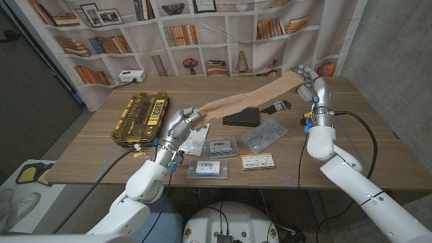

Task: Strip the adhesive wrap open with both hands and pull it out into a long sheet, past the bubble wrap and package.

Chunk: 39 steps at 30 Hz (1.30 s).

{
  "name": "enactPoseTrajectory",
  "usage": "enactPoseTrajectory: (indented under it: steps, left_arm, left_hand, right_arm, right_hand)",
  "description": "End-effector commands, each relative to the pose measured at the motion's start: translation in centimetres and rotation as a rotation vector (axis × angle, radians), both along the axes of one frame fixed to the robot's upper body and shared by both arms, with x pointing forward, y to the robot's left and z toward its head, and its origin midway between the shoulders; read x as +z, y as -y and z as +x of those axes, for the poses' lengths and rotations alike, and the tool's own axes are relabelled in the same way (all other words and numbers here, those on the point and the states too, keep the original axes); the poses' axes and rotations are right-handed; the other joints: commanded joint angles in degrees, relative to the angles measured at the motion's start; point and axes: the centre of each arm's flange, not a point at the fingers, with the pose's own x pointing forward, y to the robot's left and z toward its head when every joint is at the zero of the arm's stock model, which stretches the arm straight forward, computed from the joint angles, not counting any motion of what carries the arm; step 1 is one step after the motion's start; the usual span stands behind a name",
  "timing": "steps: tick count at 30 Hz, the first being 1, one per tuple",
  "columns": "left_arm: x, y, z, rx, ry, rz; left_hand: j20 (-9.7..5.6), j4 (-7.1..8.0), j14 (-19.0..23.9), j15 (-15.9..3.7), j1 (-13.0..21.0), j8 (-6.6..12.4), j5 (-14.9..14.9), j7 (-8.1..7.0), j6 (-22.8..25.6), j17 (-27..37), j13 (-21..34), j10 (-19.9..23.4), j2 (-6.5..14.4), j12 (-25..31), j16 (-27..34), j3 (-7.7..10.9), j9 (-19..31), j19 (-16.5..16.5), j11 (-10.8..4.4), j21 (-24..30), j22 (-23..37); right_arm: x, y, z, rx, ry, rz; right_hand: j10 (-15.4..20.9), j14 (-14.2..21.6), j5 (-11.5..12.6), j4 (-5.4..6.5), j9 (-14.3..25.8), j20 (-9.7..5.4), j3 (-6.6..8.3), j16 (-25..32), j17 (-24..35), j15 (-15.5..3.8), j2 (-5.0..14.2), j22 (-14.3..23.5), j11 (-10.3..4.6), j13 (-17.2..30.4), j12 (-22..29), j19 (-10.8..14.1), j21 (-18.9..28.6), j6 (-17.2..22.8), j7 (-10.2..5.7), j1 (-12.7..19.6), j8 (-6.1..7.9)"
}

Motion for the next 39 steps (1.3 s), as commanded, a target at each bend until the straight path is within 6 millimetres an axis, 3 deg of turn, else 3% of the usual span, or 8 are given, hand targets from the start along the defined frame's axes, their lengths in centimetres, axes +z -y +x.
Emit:
enactPoseTrajectory:
  steps: [1, 18, 39]
  left_arm:
    - [-0.3, -0.3, -0.2, -0.005, 0.009, -0.021]
    - [-1.2, -1.1, -0.8, 0.005, 0.002, -0.048]
    - [-2.6, -2.5, -2.6, 0.047, 0.016, -0.081]
  left_hand:
    - [-0.1, -0.05, 0.0, 0.11, 0.1, 0.01, 0.2, 0.22, 0.2, 0.2, 1.0, 0.0, 0.2, 0.2, 0.3, 0.57, 0.2, 0.3, 0.24, 0.1, 0.1]
    - [-0.3, -0.03, 0.2, 0.12, -0.1, 0.04, 0.2, 0.12, 0.2, 0.1, 0.3, 0.2, -0.1, -0.2, 0.3, 0.77, 0.2, 0.4, 0.22, 0.1, -0.2]
    - [-0.14, 0.0, 0.0, 0.16, -0.1, -0.11, 0.1, 0.22, 0.2, 0.2, 0.4, 0.1, 0.0, -0.2, 0.4, 0.95, -0.1, 0.1, 0.15, 0.4, 0.0]
  right_arm:
    - [0.3, 0.7, -0.2, -0.013, 0.004, 0.006]
    - [0.2, 1.6, -0.5, -0.039, -0.002, 0.025]
    - [-0.1, 2.9, -1.0, -0.042, -0.006, 0.031]
  right_hand:
    - [-0.1, -0.5, 0.2, 0.0, 0.2, -0.3, -0.36, 0.4, 0.0, -8.79, 0.28, 0.2, 0.02, 0.1, -0.1, -0.6, -0.4, -0.3, 0.08, -0.4, 0.11]
    - [-0.1, -0.5, 0.3, -0.03, 0.1, -0.42, -0.57, 0.7, -0.2, -8.93, 0.53, 0.2, 0.11, 0.1, -0.5, -0.9, -0.7, -0.6, 0.1, -0.4, 0.2]
    - [-0.4, -0.9, 0.2, 1.37, 0.1, -0.22, -1.49, 0.5, -1.3, -8.58, 0.76, 0.1, 0.4, 0.0, -1.0, -1.3, -1.2, -0.9, 0.21, -3.1, 0.35]
